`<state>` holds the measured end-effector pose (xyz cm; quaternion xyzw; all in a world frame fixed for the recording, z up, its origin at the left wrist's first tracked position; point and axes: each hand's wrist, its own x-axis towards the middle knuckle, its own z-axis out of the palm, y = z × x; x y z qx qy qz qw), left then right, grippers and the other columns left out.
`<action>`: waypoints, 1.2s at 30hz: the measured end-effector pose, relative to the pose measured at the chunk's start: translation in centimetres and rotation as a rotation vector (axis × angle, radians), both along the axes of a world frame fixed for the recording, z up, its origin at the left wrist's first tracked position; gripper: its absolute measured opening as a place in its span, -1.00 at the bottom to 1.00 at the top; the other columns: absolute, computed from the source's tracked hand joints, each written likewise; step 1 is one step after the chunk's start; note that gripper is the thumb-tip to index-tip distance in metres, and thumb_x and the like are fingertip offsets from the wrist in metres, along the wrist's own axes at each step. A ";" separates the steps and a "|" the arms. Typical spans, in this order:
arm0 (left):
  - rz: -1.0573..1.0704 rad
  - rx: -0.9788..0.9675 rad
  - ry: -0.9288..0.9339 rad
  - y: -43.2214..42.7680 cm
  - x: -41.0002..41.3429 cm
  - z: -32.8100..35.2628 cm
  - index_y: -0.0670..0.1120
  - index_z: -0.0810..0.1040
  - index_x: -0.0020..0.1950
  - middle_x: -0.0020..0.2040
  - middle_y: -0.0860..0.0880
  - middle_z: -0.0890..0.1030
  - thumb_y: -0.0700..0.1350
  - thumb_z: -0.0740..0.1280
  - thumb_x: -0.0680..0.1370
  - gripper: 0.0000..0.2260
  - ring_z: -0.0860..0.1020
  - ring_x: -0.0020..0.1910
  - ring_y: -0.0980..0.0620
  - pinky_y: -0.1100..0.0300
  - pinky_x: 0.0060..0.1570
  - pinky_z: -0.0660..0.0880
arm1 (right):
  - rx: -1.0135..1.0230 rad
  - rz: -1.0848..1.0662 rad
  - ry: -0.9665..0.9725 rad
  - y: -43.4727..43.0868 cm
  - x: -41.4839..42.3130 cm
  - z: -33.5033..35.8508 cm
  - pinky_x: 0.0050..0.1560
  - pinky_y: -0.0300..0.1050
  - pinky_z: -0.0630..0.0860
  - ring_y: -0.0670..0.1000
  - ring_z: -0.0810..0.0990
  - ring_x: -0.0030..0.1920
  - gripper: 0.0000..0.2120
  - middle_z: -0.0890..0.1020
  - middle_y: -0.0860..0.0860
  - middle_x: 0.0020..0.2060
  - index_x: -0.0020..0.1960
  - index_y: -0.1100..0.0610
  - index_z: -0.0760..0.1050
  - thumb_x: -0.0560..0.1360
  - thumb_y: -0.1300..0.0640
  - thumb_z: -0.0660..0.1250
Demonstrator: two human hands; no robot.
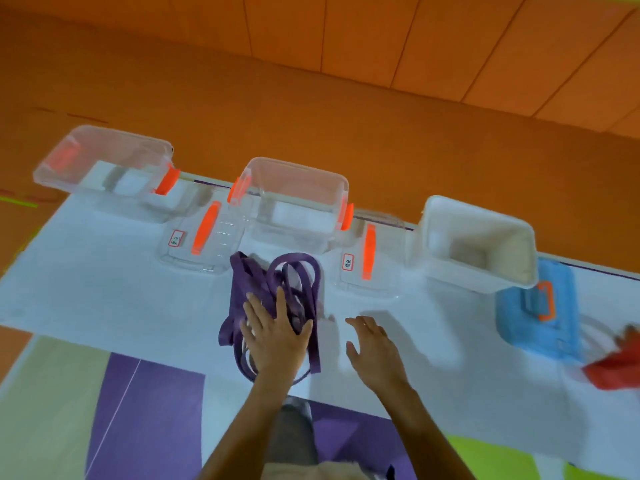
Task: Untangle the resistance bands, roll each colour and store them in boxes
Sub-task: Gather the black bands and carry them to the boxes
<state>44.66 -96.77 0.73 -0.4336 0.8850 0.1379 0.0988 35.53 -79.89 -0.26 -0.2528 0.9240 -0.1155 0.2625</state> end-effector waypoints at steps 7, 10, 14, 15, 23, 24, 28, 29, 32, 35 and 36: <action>-0.369 0.005 0.040 11.3 0.4 2.8 0.13 -0.10 0.74 0.75 -0.11 -0.05 0.26 0.12 0.71 -0.33 -0.06 0.73 -0.16 -0.17 0.67 -0.05 | -0.006 -0.049 0.137 12.3 1.6 3.0 0.37 -0.02 0.43 0.01 0.44 0.46 -0.56 0.39 -0.11 0.52 0.56 -0.11 0.34 0.68 -0.03 0.20; -0.510 0.014 0.065 17.8 0.2 4.1 0.12 0.02 0.73 0.73 -0.05 0.10 0.22 0.14 0.72 -0.38 0.03 0.72 -0.11 -0.14 0.67 0.05 | -0.014 -0.137 0.167 19.6 2.8 4.2 0.34 -0.02 0.46 0.01 0.48 0.42 -0.58 0.44 -0.12 0.49 0.53 -0.10 0.38 0.67 -0.03 0.22; -0.704 -0.004 0.082 26.6 -0.8 5.2 0.10 0.17 0.69 0.69 -0.03 0.22 0.22 0.17 0.70 -0.42 0.12 0.69 -0.10 -0.07 0.63 0.13 | 0.016 -0.331 0.212 29.7 4.9 5.7 0.33 -0.01 0.46 0.02 0.49 0.41 -0.57 0.46 -0.12 0.46 0.52 -0.10 0.41 0.66 -0.04 0.24; -0.762 -0.009 0.082 28.8 -1.1 5.3 0.10 0.19 0.69 0.69 -0.03 0.22 0.22 0.18 0.70 -0.43 0.12 0.69 -0.09 -0.06 0.63 0.13 | 0.028 -0.384 0.227 32.0 5.5 6.0 0.33 -0.01 0.46 0.02 0.49 0.40 -0.57 0.47 -0.11 0.45 0.52 -0.10 0.41 0.66 -0.05 0.25; -1.153 -0.048 0.116 43.7 -4.5 6.5 0.08 0.32 0.62 0.65 0.03 0.29 0.20 0.18 0.70 -0.50 0.18 0.66 -0.04 -0.05 0.59 0.16 | 0.041 -0.751 0.320 47.6 8.5 8.7 0.25 0.05 0.47 0.08 0.55 0.33 -0.59 0.56 -0.08 0.37 0.43 -0.06 0.52 0.60 -0.06 0.32; -1.183 -0.055 0.121 45.3 -5.0 6.7 0.08 0.34 0.61 0.64 0.03 0.30 0.20 0.18 0.69 -0.50 0.20 0.65 -0.04 -0.06 0.58 0.16 | 0.044 -0.785 0.331 49.3 8.5 8.9 0.24 0.06 0.47 0.09 0.56 0.32 -0.59 0.57 -0.06 0.36 0.43 -0.06 0.52 0.60 -0.05 0.33; -1.281 -0.040 0.139 51.5 -7.6 6.7 0.04 0.44 0.55 0.59 0.00 0.39 0.18 0.23 0.68 -0.53 0.28 0.61 -0.06 -0.09 0.54 0.23 | 0.072 -0.905 0.361 55.7 8.1 9.2 0.21 0.07 0.49 0.12 0.59 0.29 -0.61 0.62 -0.03 0.30 0.40 -0.02 0.56 0.59 -0.06 0.35; -1.292 -0.016 0.157 53.0 -8.4 6.7 0.00 0.49 0.52 0.56 -0.03 0.44 0.15 0.28 0.66 -0.55 0.33 0.59 -0.09 -0.11 0.52 0.27 | 0.075 -0.929 0.364 57.3 7.7 9.2 0.21 0.07 0.49 0.12 0.59 0.29 -0.62 0.62 -0.03 0.31 0.39 -0.02 0.56 0.59 -0.06 0.35; -1.305 0.061 0.213 57.6 -11.1 6.1 -0.10 0.61 0.40 0.44 -0.13 0.57 0.03 0.43 0.60 -0.59 0.48 0.48 -0.18 -0.17 0.42 0.40 | 0.102 -0.971 0.357 62.0 5.7 9.0 0.19 0.04 0.48 0.11 0.59 0.29 -0.63 0.62 -0.04 0.30 0.39 -0.03 0.55 0.61 -0.08 0.34; -1.311 0.052 0.189 62.2 -14.9 5.5 -0.04 0.54 0.48 0.49 -0.08 0.51 0.09 0.34 0.64 -0.56 0.41 0.52 -0.12 -0.10 0.46 0.34 | 0.132 -0.981 0.348 66.5 2.7 9.0 0.18 0.04 0.48 0.10 0.59 0.28 -0.64 0.61 -0.06 0.30 0.39 -0.04 0.54 0.62 -0.09 0.32; -1.312 0.050 0.190 63.8 -16.4 5.4 -0.02 0.51 0.51 0.51 -0.05 0.48 0.11 0.31 0.65 -0.55 0.38 0.54 -0.09 -0.06 0.48 0.31 | 0.137 -0.988 0.348 67.8 1.7 9.0 0.17 0.04 0.49 0.09 0.59 0.27 -0.64 0.62 -0.06 0.30 0.39 -0.04 0.55 0.62 -0.09 0.32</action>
